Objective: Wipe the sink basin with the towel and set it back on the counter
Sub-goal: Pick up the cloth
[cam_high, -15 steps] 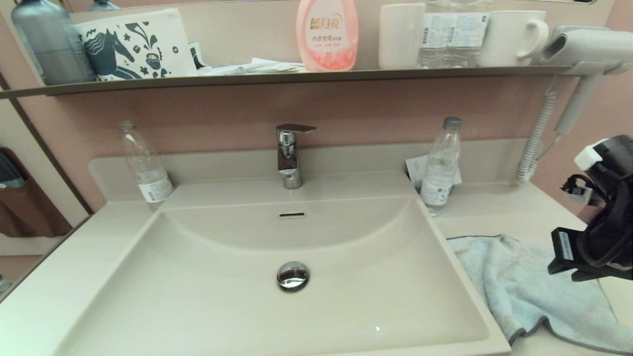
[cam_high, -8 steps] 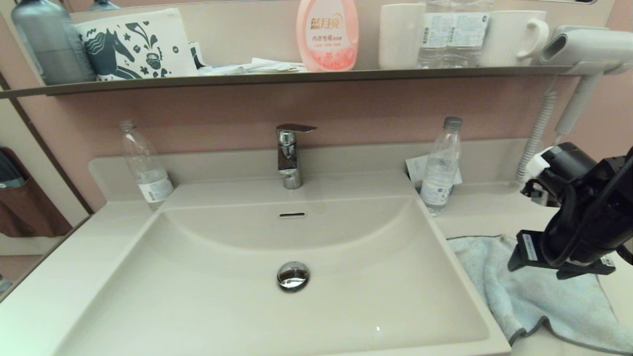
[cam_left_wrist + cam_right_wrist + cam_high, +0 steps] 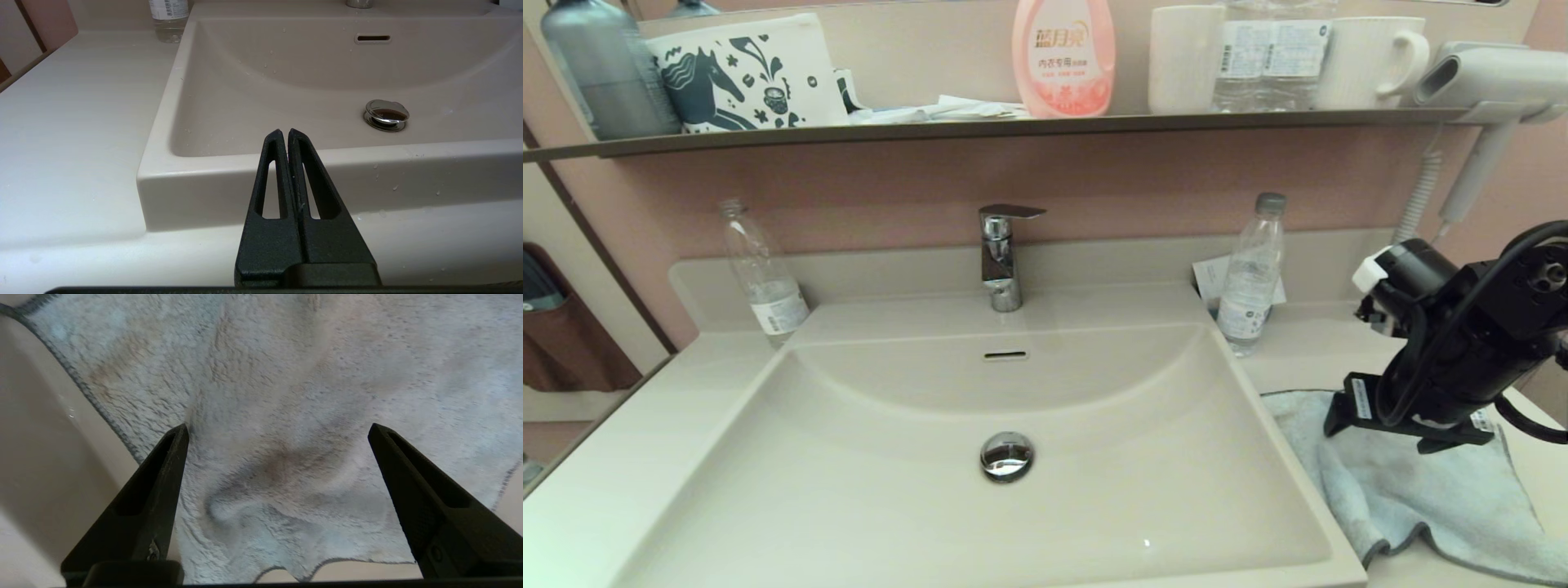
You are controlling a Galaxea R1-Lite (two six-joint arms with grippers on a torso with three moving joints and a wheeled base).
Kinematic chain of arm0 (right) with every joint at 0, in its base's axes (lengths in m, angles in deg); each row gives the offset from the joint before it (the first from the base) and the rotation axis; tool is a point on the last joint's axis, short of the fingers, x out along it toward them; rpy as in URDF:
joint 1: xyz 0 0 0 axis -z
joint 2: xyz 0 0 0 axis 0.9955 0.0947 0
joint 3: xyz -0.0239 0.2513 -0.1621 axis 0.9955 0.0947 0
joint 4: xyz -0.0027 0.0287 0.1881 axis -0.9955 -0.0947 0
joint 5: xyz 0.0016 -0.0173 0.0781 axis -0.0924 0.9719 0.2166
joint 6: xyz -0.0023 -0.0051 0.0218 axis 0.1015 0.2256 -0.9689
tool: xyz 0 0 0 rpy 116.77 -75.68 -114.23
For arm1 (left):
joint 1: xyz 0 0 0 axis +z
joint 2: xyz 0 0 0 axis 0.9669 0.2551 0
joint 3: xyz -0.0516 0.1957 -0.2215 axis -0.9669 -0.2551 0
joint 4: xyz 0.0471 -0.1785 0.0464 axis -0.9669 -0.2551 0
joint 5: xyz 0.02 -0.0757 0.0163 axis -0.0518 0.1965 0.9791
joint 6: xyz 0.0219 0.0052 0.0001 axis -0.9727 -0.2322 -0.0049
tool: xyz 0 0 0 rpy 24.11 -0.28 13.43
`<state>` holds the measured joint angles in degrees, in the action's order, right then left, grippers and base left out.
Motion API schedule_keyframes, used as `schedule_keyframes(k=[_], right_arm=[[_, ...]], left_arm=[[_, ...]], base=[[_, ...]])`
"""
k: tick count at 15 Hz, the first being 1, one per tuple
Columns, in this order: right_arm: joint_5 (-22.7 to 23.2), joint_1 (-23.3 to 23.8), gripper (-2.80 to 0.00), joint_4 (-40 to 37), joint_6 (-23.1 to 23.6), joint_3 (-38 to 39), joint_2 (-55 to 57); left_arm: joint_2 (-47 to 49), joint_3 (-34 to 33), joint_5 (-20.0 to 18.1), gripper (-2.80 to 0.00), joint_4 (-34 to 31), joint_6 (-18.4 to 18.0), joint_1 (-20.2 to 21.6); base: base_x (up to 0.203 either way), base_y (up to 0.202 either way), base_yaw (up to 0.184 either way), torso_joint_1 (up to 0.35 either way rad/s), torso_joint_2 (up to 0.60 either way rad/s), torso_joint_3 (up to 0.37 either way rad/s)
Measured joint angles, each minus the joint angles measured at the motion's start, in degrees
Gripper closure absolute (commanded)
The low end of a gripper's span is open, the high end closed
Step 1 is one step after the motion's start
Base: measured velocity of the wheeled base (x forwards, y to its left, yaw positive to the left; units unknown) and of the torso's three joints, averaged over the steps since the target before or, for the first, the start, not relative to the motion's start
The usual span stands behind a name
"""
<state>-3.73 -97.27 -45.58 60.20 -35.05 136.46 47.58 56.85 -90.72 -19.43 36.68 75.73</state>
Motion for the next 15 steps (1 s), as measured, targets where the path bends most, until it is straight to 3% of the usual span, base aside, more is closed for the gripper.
schedule_keyframes(k=[12, 13, 15], right_arm=[[-1.08, 4.06, -2.8, 2.31, -0.43, 5.34, 1.04], [-1.19, 4.16, 0.0, 2.35, -0.38, 5.88, 0.99], [-1.19, 4.17, 0.0, 2.68, -0.37, 7.33, 0.88]], left_arm=[[0.0, 0.0, -0.01, 0.0, -0.02, 0.0, 0.0], [0.0, 0.0, -0.03, 0.0, 0.0, 0.0, 0.0], [0.0, 0.0, -0.01, 0.0, -0.02, 0.02, 0.0]], base=[[0.0, 0.0, 0.0, 0.0, 0.0, 0.0], [0.0, 0.0, 0.0, 0.0, 0.0, 0.0], [0.0, 0.0, 0.0, 0.0, 0.0, 0.0]])
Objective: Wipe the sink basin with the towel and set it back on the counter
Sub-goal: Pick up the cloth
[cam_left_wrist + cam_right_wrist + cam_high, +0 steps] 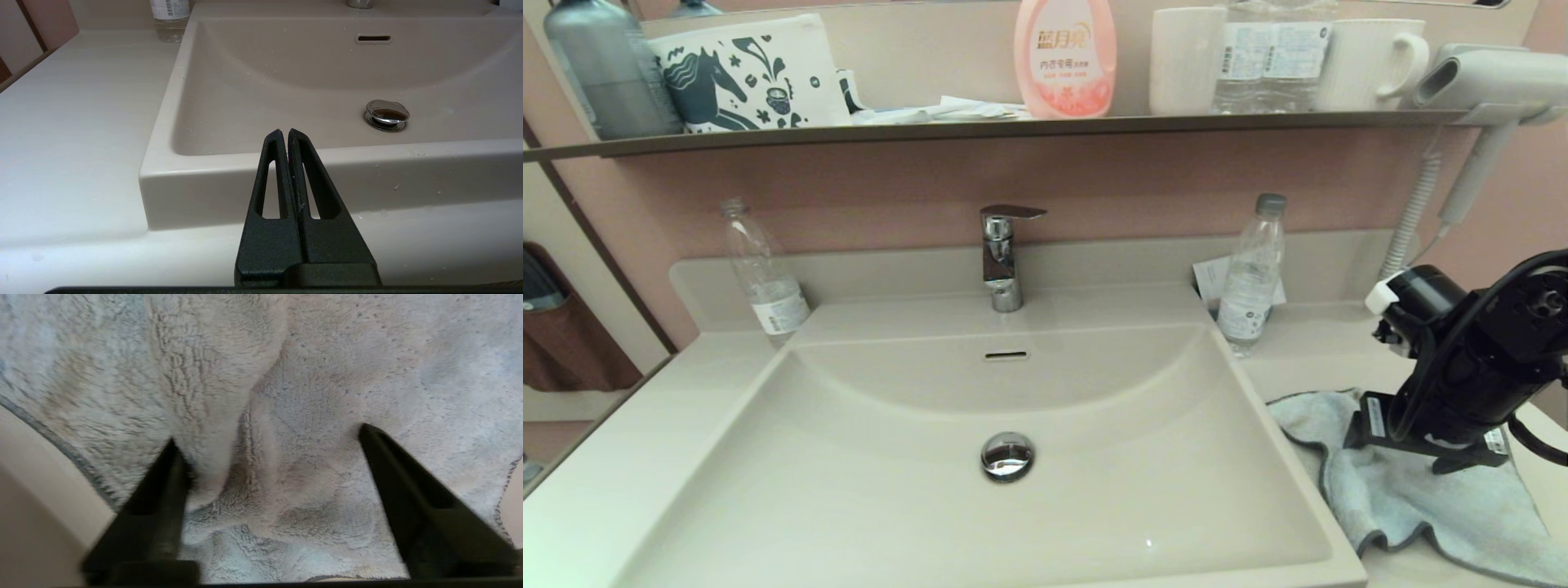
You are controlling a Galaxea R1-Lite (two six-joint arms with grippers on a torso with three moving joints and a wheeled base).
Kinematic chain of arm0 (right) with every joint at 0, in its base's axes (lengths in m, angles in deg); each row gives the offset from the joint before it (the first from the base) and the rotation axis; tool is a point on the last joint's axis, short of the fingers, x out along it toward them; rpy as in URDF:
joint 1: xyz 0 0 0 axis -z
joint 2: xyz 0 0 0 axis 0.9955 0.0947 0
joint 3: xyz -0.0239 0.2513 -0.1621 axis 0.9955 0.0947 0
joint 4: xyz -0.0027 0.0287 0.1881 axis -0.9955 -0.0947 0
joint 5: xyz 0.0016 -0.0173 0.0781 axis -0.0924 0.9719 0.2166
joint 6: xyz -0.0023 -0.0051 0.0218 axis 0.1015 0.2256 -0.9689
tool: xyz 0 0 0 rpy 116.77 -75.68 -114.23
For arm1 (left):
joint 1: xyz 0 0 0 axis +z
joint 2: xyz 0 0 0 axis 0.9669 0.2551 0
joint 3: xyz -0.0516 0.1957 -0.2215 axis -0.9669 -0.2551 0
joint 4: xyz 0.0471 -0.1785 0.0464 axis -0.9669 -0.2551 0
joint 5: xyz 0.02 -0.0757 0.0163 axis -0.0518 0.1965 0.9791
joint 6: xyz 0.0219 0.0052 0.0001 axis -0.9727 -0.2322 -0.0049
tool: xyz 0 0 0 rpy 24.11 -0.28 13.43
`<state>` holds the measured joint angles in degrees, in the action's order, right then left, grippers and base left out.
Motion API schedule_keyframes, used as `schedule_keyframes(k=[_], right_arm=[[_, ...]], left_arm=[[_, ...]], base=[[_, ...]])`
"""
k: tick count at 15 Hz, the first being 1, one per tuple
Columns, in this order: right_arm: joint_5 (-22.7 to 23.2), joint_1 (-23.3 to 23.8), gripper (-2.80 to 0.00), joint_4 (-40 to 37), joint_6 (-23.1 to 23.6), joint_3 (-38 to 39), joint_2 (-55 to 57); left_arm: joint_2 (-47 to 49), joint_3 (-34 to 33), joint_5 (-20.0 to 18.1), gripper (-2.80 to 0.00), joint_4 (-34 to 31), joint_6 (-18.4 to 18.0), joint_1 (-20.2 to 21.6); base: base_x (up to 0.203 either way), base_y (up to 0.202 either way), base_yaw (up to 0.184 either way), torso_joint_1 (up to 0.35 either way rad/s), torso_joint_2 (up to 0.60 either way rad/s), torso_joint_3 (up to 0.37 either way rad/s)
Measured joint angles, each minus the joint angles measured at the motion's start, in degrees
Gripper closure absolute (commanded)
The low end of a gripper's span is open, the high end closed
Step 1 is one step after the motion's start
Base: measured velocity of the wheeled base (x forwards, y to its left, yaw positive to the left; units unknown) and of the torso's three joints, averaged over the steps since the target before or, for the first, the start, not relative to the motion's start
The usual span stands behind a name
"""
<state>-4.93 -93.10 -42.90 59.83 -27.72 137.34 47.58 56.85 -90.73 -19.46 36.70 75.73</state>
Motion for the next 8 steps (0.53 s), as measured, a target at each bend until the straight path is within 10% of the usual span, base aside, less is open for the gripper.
schedule_keyframes(k=[8], right_arm=[[0.2, -0.04, 0.0, 5.86, -0.02, 6.26, -1.06]], left_arm=[[0.0, 0.0, 0.0, 0.0, 0.02, -0.02, -0.02]], base=[[0.0, 0.0, 0.0, 0.0, 0.0, 0.0]])
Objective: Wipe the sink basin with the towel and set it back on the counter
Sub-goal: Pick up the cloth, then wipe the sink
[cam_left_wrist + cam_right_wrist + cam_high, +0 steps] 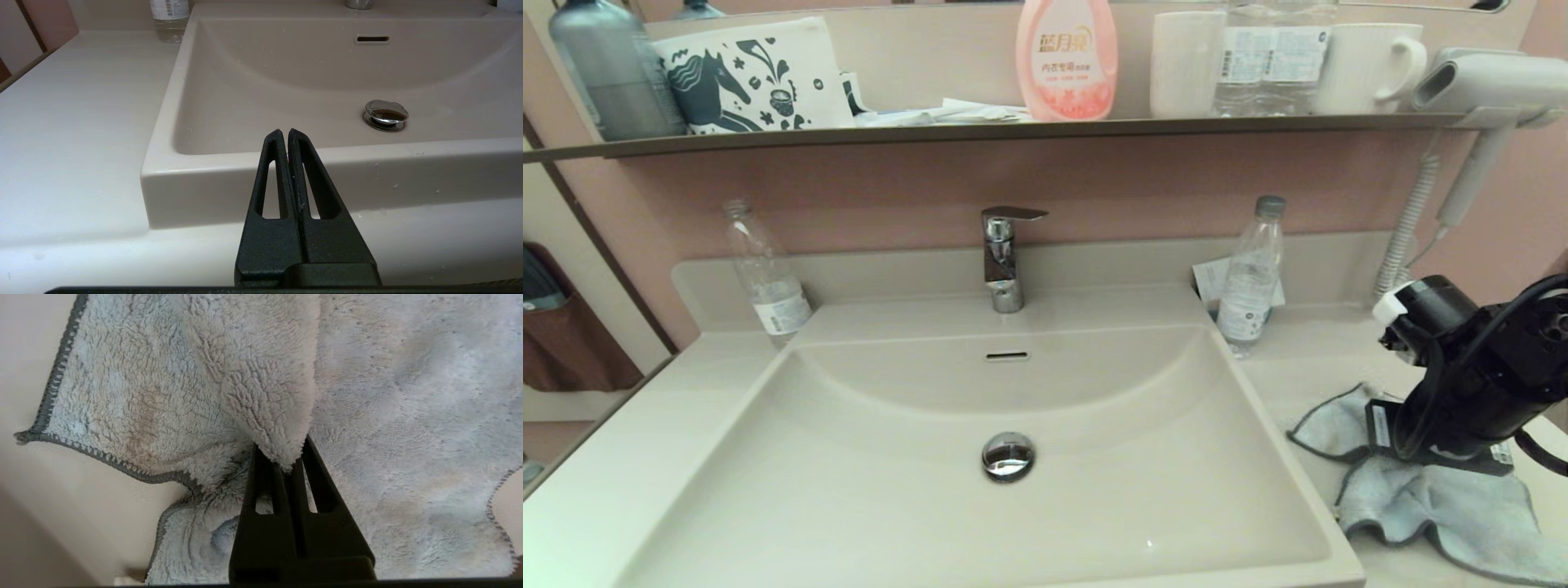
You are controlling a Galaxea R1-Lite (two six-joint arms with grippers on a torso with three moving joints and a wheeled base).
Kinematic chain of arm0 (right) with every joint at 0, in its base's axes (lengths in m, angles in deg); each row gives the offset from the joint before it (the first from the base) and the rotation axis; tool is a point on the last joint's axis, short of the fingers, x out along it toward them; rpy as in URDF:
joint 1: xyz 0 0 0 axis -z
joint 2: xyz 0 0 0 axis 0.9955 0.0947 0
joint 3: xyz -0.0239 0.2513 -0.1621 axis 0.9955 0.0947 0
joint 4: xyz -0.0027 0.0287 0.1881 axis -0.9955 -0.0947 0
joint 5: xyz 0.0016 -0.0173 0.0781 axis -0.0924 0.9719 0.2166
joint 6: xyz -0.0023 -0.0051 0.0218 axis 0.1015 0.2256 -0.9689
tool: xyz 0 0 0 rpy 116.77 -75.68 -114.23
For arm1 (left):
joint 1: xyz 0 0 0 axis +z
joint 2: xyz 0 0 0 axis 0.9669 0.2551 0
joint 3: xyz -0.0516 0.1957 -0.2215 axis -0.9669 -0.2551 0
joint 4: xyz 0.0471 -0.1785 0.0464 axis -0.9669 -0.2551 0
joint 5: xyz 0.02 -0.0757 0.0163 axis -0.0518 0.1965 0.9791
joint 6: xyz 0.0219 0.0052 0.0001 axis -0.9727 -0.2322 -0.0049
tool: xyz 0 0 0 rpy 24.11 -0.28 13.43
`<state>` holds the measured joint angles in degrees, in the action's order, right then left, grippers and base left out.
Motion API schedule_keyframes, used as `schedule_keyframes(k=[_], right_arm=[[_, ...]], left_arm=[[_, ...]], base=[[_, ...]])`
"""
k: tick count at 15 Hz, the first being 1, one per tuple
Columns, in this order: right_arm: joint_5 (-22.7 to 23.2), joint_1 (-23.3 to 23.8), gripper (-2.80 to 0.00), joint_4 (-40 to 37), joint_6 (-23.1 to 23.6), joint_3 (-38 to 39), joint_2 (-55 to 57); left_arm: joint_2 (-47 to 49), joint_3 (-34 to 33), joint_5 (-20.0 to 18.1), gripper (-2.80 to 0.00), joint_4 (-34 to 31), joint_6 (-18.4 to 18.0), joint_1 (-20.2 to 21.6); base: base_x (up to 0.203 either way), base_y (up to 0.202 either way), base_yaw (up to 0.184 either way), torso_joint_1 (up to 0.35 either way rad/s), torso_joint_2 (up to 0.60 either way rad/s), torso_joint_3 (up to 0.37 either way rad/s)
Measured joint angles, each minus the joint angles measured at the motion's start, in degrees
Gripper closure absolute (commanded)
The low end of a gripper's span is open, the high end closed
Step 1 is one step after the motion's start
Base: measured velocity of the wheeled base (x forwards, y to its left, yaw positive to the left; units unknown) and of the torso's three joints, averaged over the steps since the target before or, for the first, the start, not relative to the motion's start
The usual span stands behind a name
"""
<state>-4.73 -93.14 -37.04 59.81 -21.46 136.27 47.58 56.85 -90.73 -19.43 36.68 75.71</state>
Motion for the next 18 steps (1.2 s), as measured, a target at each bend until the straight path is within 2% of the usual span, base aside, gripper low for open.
schedule_keyframes(k=[5, 9, 11, 14, 16, 18], right_arm=[[0.68, 0.13, 0.0, -0.43, 0.1, 0.91, -5.04], [4.77, -1.92, 0.0, -3.26, -2.06, -8.92, -12.02], [6.27, -6.22, 0.0, -5.57, -5.9, -16.29, -14.74], [6.75, -17.34, 0.0, -9.87, -14.22, -27.49, -15.77], [6.75, -22.59, 0.0, -10.55, -18.86, -31.23, -13.67], [6.6, -26.36, 0.0, -10.7, -19.64, -33.07, -10.49]], left_arm=[[0.0, 0.0, 0.02, 0.0, -0.02, -0.01, 0.02], [0.0, 0.0, 0.0, 0.0, 0.0, 0.0, 0.02], [0.0, 0.0, 0.0, 0.0, -0.02, 0.0, 0.02], [0.0, 0.0, 0.0, 0.0, 0.0, 0.0, 0.02], [0.0, 0.0, 0.0, 0.0, 0.0, 0.0, 0.02], [0.0, 0.0, 0.02, 0.0, -0.02, 0.02, 0.02]], base=[[0.0, 0.0, 0.0, 0.0, 0.0, 0.0], [0.0, 0.0, 0.0, 0.0, 0.0, 0.0], [0.0, 0.0, 0.0, 0.0, 0.0, 0.0], [0.0, 0.0, 0.0, 0.0, 0.0, 0.0], [0.0, 0.0, 0.0, 0.0, 0.0, 0.0], [0.0, 0.0, 0.0, 0.0, 0.0, 0.0]])
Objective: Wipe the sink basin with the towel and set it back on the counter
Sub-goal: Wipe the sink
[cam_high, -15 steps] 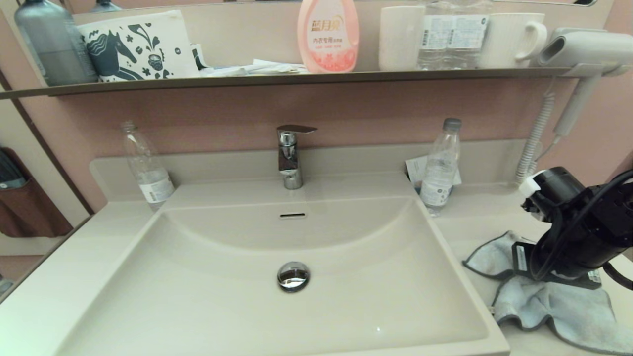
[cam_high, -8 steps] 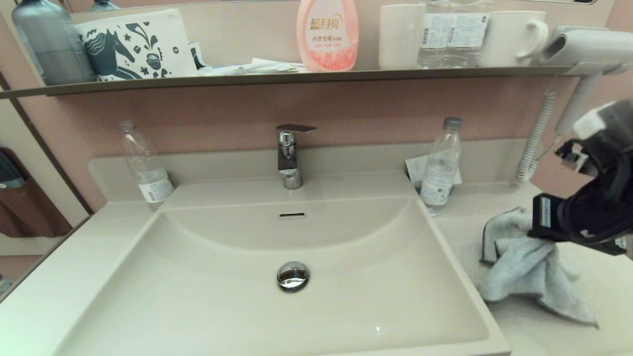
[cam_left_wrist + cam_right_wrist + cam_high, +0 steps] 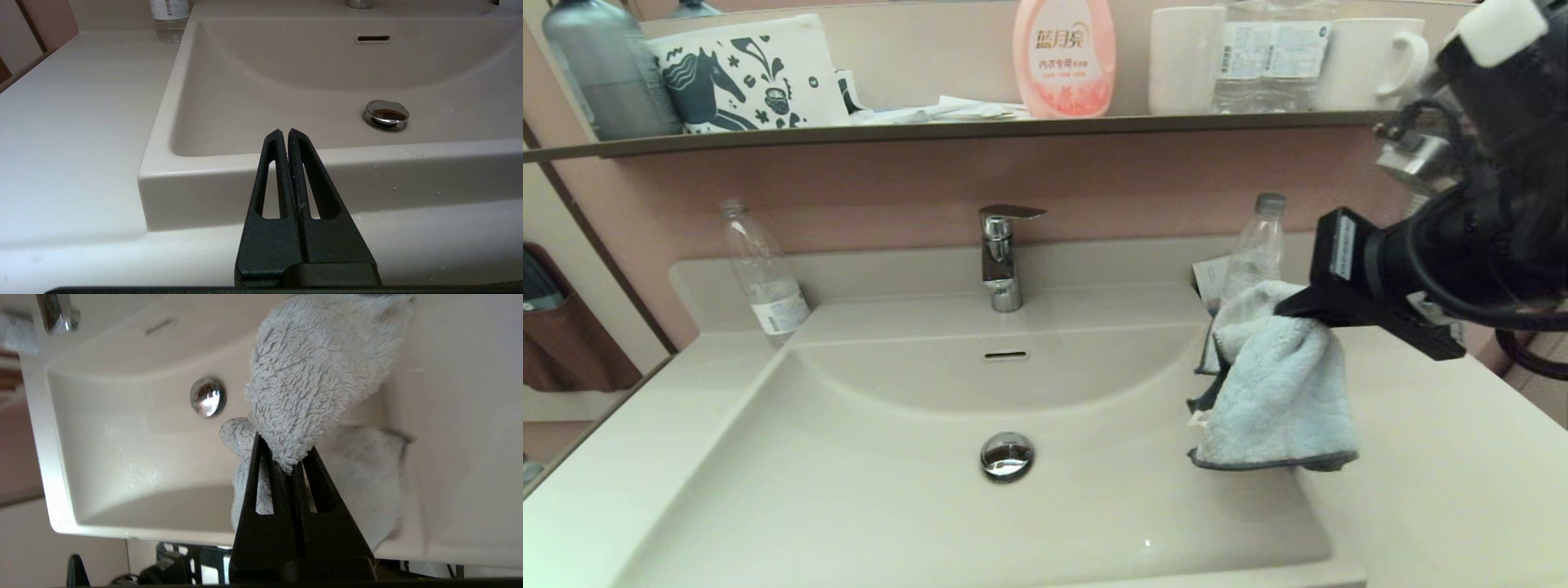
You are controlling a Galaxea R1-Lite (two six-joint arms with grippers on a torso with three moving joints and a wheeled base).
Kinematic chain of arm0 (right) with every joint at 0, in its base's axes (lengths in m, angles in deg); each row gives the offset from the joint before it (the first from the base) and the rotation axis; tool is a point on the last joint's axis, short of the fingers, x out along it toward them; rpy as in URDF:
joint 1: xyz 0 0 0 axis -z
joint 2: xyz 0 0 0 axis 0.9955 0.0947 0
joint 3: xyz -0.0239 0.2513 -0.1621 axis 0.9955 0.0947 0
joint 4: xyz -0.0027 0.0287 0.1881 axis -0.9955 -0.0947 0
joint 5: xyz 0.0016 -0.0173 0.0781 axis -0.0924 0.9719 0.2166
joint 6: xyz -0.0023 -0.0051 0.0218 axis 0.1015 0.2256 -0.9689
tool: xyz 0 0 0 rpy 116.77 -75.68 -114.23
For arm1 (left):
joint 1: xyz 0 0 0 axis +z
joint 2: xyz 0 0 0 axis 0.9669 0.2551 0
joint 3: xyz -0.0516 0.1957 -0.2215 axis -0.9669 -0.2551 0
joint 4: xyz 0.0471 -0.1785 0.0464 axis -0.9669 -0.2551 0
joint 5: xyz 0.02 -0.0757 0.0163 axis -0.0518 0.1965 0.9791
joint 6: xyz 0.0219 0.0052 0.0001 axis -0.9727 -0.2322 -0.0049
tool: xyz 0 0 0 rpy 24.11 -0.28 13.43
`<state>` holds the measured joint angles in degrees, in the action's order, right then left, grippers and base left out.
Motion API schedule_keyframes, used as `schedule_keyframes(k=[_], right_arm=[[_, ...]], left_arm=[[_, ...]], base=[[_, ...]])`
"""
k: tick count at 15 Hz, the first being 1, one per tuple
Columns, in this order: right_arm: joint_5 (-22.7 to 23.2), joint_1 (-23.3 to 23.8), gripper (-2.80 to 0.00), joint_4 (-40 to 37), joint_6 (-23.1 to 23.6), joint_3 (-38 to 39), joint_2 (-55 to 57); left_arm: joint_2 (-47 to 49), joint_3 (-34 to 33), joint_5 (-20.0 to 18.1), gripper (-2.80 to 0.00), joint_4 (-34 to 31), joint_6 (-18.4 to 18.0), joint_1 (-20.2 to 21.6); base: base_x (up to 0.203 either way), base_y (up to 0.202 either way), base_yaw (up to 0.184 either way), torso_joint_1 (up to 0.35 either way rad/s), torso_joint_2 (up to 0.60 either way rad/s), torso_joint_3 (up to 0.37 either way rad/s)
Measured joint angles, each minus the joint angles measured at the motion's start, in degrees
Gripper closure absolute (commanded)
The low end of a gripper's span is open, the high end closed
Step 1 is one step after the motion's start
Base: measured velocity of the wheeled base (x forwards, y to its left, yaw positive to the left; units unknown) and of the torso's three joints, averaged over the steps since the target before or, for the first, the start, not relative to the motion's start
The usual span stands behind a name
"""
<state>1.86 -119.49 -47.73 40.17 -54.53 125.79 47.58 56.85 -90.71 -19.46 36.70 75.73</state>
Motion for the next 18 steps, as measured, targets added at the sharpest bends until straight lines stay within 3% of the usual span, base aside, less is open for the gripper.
schedule_keyframes(k=[2, 8, 11, 16, 18], right_arm=[[-1.06, -4.25, 0.0, -0.01, 0.12, -1.42, 3.79], [-10.81, -14.32, 0.0, -4.43, 0.43, -8.79, 21.06], [-14.41, -15.28, 0.0, -10.54, -1.97, -9.78, 28.69], [-14.57, -15.43, 0.0, -13.21, -4.22, -9.94, 36.74], [-12.65, -15.54, 0.0, -12.74, -4.57, -10.6, 39.42]], left_arm=[[0.0, 0.0, -0.02, 0.0, 0.0, -0.02, 0.0], [0.0, 0.0, -0.02, 0.0, 0.0, -0.02, 0.0], [0.0, 0.0, -0.02, 0.0, 0.02, -0.02, 0.0], [0.0, 0.0, -0.02, 0.0, 0.02, -0.02, 0.0], [0.0, 0.0, -0.02, 0.0, 0.0, -0.02, -0.02]], base=[[0.0, 0.0, 0.0, 0.0, 0.0, 0.0], [0.0, 0.0, 0.0, 0.0, 0.0, 0.0], [0.0, 0.0, 0.0, 0.0, 0.0, 0.0], [0.0, 0.0, 0.0, 0.0, 0.0, 0.0], [0.0, 0.0, 0.0, 0.0, 0.0, 0.0]])
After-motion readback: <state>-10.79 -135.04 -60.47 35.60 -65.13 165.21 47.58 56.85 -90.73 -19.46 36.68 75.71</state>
